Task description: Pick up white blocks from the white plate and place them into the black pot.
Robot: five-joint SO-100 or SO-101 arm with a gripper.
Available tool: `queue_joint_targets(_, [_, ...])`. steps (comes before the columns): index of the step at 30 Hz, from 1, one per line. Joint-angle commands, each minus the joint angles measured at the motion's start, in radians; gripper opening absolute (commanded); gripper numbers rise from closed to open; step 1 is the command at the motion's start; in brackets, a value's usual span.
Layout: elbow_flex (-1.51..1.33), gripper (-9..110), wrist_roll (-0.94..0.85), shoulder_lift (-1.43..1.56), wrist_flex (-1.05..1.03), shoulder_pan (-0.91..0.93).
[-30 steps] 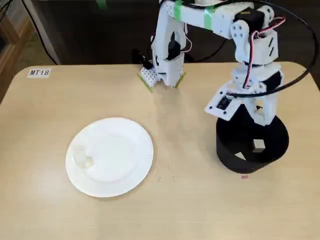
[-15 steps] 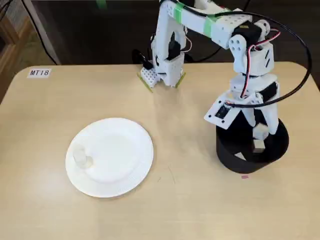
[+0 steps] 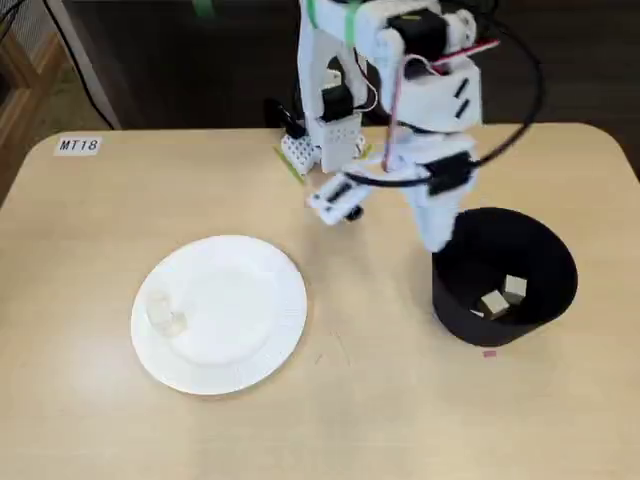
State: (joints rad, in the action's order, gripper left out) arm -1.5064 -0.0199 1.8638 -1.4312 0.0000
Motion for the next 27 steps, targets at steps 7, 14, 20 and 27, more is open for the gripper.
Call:
queue_joint_targets(7, [-0.133,-2,0.414,0.021,-0.031,0.426])
queue_joint_targets(14, [-0.121,-2,0.526,-0.112,0.028,0.54])
queue_joint_targets(20, [-0.091,22,0.486,-0.23,0.029,0.589])
queue_joint_targets(27, [0.02,32,0.374,-0.405,0.074,0.598])
